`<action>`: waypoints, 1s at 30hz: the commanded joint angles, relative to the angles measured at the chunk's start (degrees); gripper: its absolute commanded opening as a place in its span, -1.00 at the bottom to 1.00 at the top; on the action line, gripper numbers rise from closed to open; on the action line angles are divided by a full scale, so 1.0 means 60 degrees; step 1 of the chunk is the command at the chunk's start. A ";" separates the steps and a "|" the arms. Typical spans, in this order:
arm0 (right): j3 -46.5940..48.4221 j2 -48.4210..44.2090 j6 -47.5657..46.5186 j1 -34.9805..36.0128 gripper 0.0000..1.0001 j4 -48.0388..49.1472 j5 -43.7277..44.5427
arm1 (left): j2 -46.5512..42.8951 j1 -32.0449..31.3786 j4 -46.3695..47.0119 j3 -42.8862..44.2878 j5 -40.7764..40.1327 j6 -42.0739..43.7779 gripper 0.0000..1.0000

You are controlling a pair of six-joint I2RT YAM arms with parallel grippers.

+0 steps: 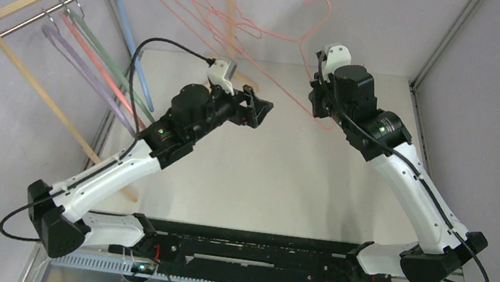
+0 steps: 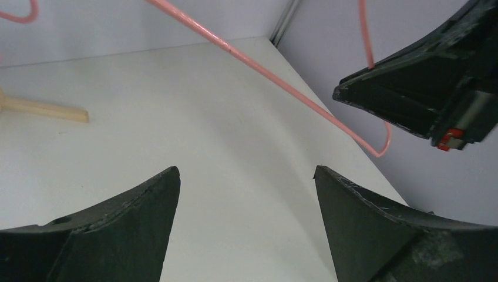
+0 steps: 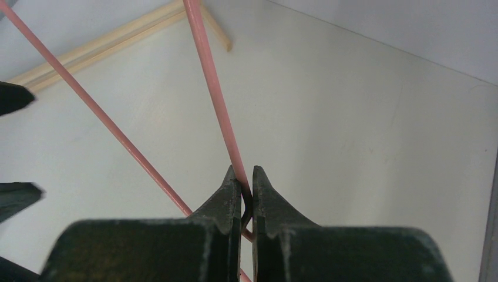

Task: Organize the hangers
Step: Pick up the hanger from the clothesline.

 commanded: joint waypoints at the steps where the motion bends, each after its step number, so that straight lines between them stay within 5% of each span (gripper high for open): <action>1: 0.0079 -0.0332 0.0332 0.0022 -1.00 0.0237 -0.0271 | 0.0396 -0.0211 0.0559 0.0751 -0.0189 -0.0227 0.77; 30: -0.0902 -0.1346 0.0411 0.1005 -1.00 -0.0197 0.0338 | 0.1748 -0.0384 0.0498 0.2509 0.0938 -0.0847 0.74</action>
